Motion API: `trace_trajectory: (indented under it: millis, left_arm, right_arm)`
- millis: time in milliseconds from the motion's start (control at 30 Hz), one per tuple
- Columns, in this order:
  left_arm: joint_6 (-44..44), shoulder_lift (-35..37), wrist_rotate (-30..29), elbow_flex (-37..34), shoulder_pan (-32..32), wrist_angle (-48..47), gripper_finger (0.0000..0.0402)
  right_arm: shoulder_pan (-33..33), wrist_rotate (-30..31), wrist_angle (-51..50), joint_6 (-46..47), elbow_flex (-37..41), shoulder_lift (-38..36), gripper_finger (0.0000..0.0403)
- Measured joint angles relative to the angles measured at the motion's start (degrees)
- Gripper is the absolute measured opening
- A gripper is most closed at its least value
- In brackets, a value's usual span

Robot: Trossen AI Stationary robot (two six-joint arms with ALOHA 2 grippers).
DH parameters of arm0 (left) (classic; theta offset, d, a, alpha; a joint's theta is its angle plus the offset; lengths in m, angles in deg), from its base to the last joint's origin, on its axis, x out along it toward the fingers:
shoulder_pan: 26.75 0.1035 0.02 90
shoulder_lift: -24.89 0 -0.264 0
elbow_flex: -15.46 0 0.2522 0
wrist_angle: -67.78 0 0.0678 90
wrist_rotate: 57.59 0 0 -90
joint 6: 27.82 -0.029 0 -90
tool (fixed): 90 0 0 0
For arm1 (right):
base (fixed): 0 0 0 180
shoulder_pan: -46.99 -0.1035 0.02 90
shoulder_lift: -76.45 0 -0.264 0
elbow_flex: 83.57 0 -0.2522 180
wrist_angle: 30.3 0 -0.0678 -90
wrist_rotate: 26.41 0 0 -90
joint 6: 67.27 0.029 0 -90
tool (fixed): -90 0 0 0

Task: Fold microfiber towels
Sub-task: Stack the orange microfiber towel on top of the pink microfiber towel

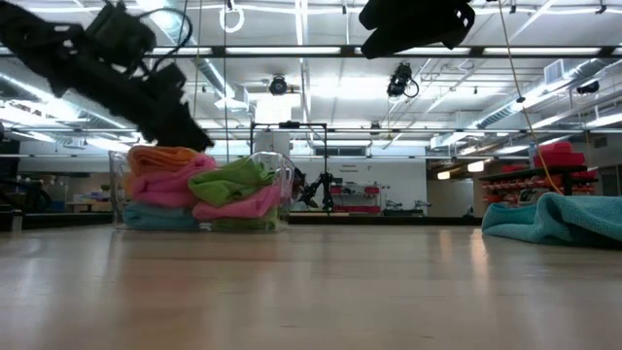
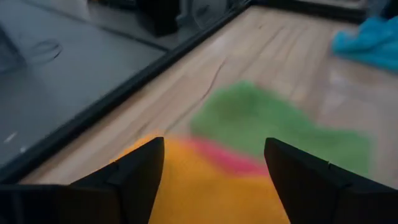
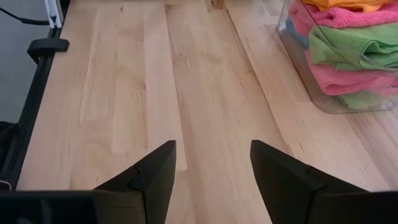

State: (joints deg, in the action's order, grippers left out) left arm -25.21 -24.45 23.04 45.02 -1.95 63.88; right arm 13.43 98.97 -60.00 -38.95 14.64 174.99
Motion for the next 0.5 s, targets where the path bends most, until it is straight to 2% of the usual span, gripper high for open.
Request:
trace_trajectory:
  millis: [133,233,367,500]
  left_arm:
    - [-2.7,0.0,-0.4,6.5,-1.5,-5.2,0.0277]
    - [-5.0,0.0,-5.6,9.0,-1.8,-7.5,0.0271]
    - [-8.1,-0.9,-14.3,6.2,0.1,-7.3,0.0260]
    - [-5.1,-3.6,-12.7,0.8,2.9,-4.0,0.0247]
  right_arm:
    - [0.0,0.0,-0.2,0.1,0.0,0.0,0.0216]
    - [0.0,0.0,-0.2,0.2,0.0,0.0,0.0216]
    - [0.0,0.0,-0.1,0.2,0.0,0.0,0.0216]
    - [0.0,0.0,0.2,0.2,0.0,0.0,0.0216]
